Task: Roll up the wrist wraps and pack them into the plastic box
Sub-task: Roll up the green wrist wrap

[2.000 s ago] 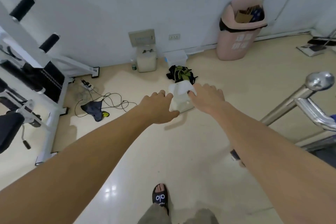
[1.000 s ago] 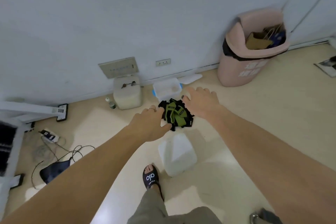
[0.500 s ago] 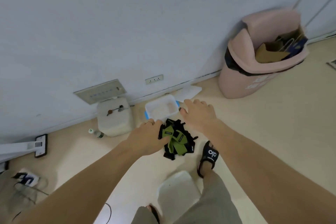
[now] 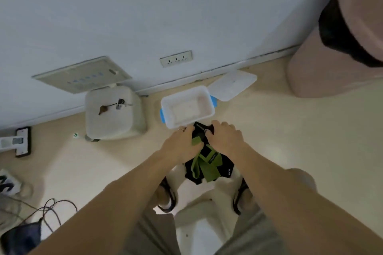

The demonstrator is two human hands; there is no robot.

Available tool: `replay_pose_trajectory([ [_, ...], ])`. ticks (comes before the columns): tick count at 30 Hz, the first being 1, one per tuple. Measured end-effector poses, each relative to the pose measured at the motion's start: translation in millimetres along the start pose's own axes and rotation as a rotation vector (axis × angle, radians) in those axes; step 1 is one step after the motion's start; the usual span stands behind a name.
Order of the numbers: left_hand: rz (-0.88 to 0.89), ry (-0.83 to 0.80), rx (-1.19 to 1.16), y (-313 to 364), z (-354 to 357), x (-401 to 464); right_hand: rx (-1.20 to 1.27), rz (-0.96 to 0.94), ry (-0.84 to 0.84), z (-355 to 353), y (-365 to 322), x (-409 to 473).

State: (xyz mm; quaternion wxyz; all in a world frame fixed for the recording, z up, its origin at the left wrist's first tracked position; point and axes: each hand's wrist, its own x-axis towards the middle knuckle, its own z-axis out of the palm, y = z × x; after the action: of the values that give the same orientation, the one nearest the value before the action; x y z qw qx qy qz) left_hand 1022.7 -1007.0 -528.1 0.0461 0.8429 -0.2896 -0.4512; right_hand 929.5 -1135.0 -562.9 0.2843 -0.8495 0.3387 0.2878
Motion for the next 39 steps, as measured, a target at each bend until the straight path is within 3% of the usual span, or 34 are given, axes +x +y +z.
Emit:
replay_pose_trajectory([
  [7,-0.096,-0.121,-0.056,-100.8,123.2,162.3,0.084,0.047,-0.181,160.8,43.5,150.3],
  [12,-0.114,-0.181,-0.123,-149.0,189.7,212.4,0.149,0.096,-0.234,240.5,62.9,191.0],
  [15,-0.084,-0.159,-0.184,-158.1,206.3,211.1,0.185,0.131,-0.158,261.7,71.9,189.9],
  [23,-0.015,-0.118,-0.263,-173.9,201.8,187.9,0.539,0.148,-0.167,228.3,56.5,151.8],
  [29,0.09,-0.077,-0.293,-146.9,164.0,132.3,0.602,0.116,-0.031,172.7,28.7,110.6],
  [35,0.311,-0.061,-0.232,-128.2,126.7,86.6,0.837,0.023,0.065,126.3,5.3,63.2],
  [39,0.384,0.183,-0.166,-115.6,109.0,70.6,1.003,-0.071,0.105,105.8,-10.9,45.3],
])
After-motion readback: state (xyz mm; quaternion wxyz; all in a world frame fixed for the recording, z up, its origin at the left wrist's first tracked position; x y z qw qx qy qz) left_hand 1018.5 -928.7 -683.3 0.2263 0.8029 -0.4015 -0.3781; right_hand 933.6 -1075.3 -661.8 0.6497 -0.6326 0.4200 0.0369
